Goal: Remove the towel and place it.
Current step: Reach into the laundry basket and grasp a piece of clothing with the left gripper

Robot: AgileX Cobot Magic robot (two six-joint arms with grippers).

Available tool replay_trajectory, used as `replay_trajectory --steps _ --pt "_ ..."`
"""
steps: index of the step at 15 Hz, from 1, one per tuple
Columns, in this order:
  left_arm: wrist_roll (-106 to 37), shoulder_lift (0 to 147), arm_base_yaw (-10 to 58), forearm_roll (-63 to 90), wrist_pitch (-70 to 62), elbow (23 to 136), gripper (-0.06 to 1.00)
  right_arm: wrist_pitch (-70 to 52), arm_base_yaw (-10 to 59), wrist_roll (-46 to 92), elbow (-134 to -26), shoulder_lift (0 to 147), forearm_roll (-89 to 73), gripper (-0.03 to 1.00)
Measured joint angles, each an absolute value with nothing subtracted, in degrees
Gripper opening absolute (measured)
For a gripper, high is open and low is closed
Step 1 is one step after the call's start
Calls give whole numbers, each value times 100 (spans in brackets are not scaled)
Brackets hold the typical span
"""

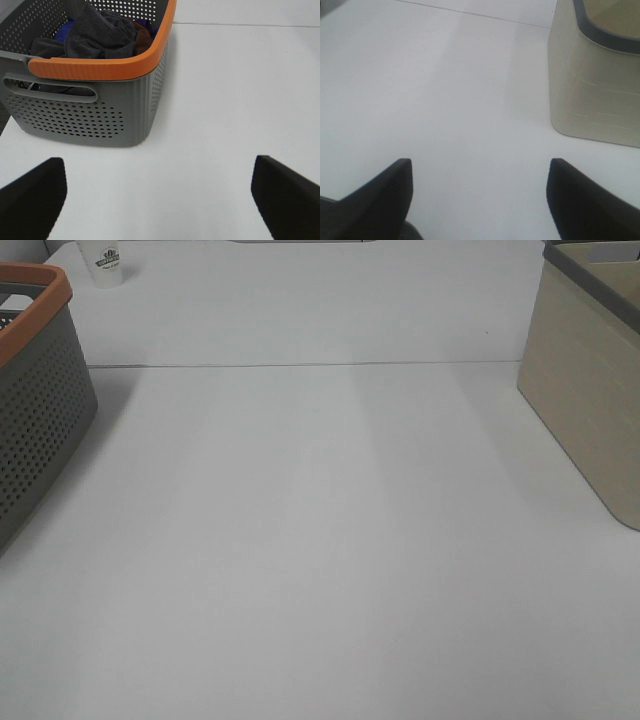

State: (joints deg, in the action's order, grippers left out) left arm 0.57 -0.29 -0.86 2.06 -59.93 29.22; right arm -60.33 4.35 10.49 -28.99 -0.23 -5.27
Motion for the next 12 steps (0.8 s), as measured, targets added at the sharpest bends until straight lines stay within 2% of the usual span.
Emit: replay_trajectory --steps 12 --pt "57 -29 -86 206 -5993 2922 93 -6033 435 1049 -2899 -23 -527 74"
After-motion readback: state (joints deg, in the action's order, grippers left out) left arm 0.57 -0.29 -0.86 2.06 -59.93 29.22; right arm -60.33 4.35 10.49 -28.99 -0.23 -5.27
